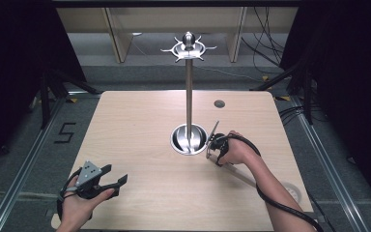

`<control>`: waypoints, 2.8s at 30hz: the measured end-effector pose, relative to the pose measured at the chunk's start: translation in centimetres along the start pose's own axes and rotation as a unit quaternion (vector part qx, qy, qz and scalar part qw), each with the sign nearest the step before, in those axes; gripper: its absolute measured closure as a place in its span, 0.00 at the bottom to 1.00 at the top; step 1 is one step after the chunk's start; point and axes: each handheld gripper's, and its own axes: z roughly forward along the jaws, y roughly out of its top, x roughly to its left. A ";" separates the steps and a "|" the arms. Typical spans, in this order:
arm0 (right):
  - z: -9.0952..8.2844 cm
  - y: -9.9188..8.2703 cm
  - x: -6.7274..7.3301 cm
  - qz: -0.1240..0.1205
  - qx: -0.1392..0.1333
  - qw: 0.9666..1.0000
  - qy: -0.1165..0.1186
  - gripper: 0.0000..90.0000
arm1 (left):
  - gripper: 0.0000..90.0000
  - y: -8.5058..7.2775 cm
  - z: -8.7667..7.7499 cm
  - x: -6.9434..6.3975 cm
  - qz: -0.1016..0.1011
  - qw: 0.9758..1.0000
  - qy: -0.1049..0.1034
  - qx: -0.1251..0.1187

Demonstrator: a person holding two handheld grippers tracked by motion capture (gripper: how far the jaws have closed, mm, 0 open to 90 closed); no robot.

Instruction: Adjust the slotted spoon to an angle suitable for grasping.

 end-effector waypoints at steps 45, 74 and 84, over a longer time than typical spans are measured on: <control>-10.8 -9.7 1.1 0.088 -0.367 0.919 -0.110 0.76 | 0.31 -0.1 0.1 0.0 -0.011 1.000 0.004 0.003; -13.9 -14.3 2.0 0.160 -0.551 0.798 -0.182 0.76 | 0.31 -0.2 0.2 0.1 -0.012 1.000 0.002 -0.001; -14.8 -14.3 2.6 0.153 -0.576 0.783 -0.179 0.76 | 0.31 -0.1 0.2 0.1 -0.010 1.000 0.002 -0.001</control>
